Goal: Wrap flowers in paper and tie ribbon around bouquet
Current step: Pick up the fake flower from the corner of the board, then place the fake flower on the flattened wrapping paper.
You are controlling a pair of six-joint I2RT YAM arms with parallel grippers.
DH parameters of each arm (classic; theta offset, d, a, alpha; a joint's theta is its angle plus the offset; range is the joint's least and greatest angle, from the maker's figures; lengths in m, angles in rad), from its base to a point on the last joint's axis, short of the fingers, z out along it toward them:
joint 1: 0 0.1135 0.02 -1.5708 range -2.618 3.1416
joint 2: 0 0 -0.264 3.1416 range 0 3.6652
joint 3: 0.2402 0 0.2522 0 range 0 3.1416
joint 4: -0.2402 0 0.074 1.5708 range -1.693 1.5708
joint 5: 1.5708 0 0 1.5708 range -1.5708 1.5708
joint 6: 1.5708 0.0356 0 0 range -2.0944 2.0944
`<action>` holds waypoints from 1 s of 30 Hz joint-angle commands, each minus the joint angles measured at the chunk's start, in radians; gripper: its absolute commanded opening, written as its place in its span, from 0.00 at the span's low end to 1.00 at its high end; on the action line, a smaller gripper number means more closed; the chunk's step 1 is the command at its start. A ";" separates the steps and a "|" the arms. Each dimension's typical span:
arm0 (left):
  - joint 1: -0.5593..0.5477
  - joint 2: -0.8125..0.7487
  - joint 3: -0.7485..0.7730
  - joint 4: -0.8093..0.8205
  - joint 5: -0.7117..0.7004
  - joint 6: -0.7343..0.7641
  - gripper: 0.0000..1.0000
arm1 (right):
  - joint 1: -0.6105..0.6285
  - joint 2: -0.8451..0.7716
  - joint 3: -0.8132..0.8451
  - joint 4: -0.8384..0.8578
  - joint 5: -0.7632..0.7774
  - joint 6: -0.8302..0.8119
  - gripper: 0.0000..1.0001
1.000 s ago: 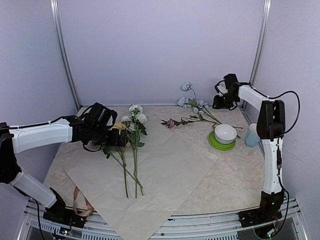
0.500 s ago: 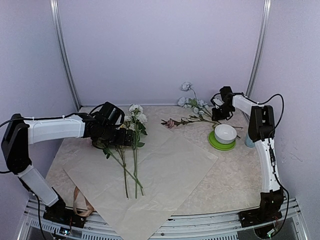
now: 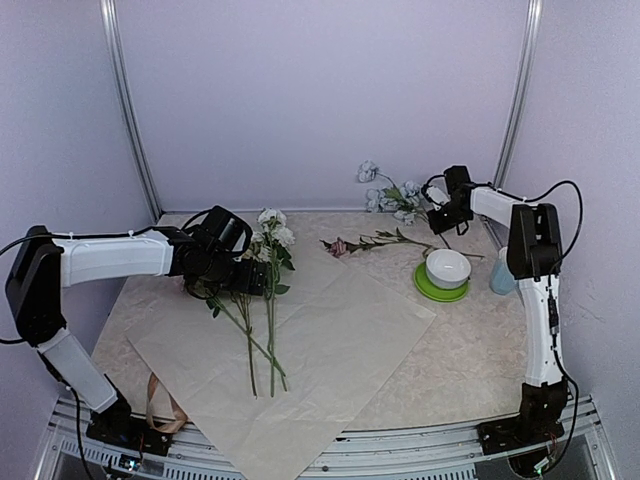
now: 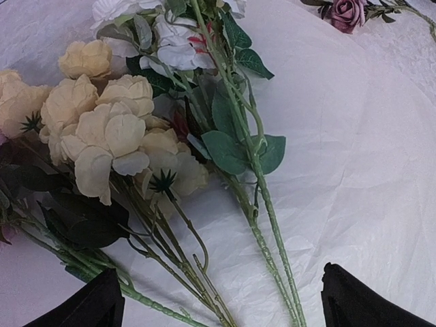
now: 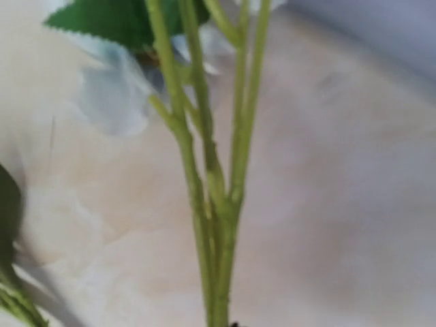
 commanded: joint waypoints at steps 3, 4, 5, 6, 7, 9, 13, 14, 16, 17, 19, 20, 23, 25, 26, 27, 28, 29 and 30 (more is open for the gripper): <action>-0.010 -0.029 0.008 0.015 0.004 0.013 0.99 | 0.043 -0.356 -0.259 0.447 0.237 -0.136 0.00; -0.011 -0.034 0.004 0.015 0.001 0.013 0.99 | 0.052 -0.403 -0.313 0.516 0.279 -0.159 0.00; -0.010 -0.041 0.004 0.013 -0.001 0.013 0.99 | 0.063 -0.447 -0.369 0.584 0.323 -0.181 0.00; -0.010 -0.045 0.001 0.014 -0.003 0.013 0.99 | 0.075 -0.492 -0.415 0.647 0.364 -0.197 0.00; -0.010 -0.052 -0.001 0.014 -0.006 0.014 0.99 | 0.086 -0.530 -0.458 0.703 0.401 -0.206 0.00; -0.010 -0.066 -0.006 0.017 -0.013 0.013 0.99 | 0.111 -0.606 -0.507 0.752 0.440 -0.182 0.00; -0.010 -0.095 -0.022 0.033 -0.023 0.013 0.99 | 0.156 -0.748 -0.512 0.627 0.175 0.138 0.00; -0.010 -0.101 -0.026 0.038 -0.025 0.011 0.99 | 0.157 -0.780 -0.533 0.628 0.040 0.266 0.00; -0.011 -0.117 -0.035 0.051 -0.024 0.005 0.99 | 0.176 -0.831 -0.682 0.768 -0.214 0.606 0.00; -0.011 -0.123 -0.042 0.061 -0.022 0.002 0.99 | 0.205 -0.845 -0.752 0.885 -0.283 0.731 0.00; -0.008 -0.135 -0.055 0.080 -0.023 -0.006 0.99 | 0.312 -0.836 -0.848 1.040 -0.300 0.886 0.00; -0.006 -0.140 -0.061 0.085 -0.022 -0.007 0.99 | 0.369 -0.816 -0.865 1.071 -0.287 0.929 0.00; 0.014 -0.154 -0.090 0.087 -0.012 -0.052 0.99 | 0.521 -0.714 -0.869 1.114 -0.277 1.066 0.00; 0.039 -0.171 -0.125 0.097 0.007 -0.074 0.99 | 0.594 -0.630 -0.858 1.152 -0.294 1.136 0.00; 0.045 -0.181 -0.146 0.106 0.024 -0.081 0.99 | 0.629 -0.582 -0.836 1.138 -0.297 1.167 0.00; 0.056 -0.193 -0.163 0.115 0.037 -0.085 0.99 | 0.660 -0.536 -0.810 1.115 -0.304 1.186 0.00; 0.068 -0.204 -0.184 0.124 0.051 -0.088 0.99 | 0.690 -0.493 -0.775 1.089 -0.319 1.192 0.00; 0.074 -0.216 -0.200 0.131 0.059 -0.088 0.99 | 0.715 -0.448 -0.739 1.053 -0.331 1.194 0.00; 0.079 -0.228 -0.214 0.134 0.061 -0.088 0.99 | 0.735 -0.414 -0.712 1.018 -0.334 1.203 0.00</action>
